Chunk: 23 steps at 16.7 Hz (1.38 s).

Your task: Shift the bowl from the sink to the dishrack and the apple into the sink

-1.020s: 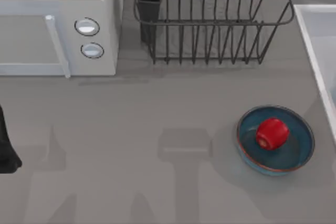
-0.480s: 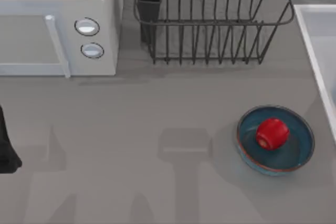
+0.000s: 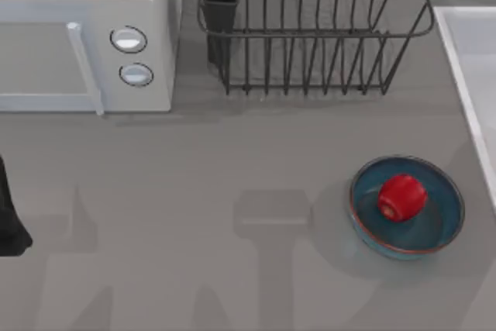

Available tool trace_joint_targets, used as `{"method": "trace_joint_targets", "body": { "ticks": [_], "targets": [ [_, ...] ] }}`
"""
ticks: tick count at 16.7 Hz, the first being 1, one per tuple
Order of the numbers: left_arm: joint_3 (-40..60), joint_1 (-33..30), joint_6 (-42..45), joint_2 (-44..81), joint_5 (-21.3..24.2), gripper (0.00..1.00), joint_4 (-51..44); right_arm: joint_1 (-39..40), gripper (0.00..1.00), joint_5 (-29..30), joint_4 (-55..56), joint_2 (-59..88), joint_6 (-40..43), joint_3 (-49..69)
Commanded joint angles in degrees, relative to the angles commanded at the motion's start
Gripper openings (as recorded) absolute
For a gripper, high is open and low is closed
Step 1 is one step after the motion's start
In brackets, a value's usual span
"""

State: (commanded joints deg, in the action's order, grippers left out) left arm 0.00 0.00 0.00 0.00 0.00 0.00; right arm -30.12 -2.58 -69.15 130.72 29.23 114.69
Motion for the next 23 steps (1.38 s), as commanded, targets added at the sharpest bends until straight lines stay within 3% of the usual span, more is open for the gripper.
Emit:
{"method": "trace_joint_targets", "body": {
  "ticks": [7,12,19,23],
  "targets": [
    [0.00,0.00,0.00,0.00,0.00,1.00,0.00,-10.65,0.00,-0.90,-16.43,-31.56,10.90,-15.52],
    [0.00,0.00,0.00,0.00,0.00,1.00,0.00,-15.17,0.00,-1.55,-22.40,-42.98,15.46,-21.12],
    [0.00,0.00,0.00,0.00,0.00,1.00,0.00,-14.50,0.00,-1.21,-21.93,-43.19,15.04,-21.02],
    [0.00,0.00,0.00,0.00,0.00,1.00,0.00,-6.10,0.00,3.48,-14.09,-42.15,9.49,-19.58]
  ]
}}
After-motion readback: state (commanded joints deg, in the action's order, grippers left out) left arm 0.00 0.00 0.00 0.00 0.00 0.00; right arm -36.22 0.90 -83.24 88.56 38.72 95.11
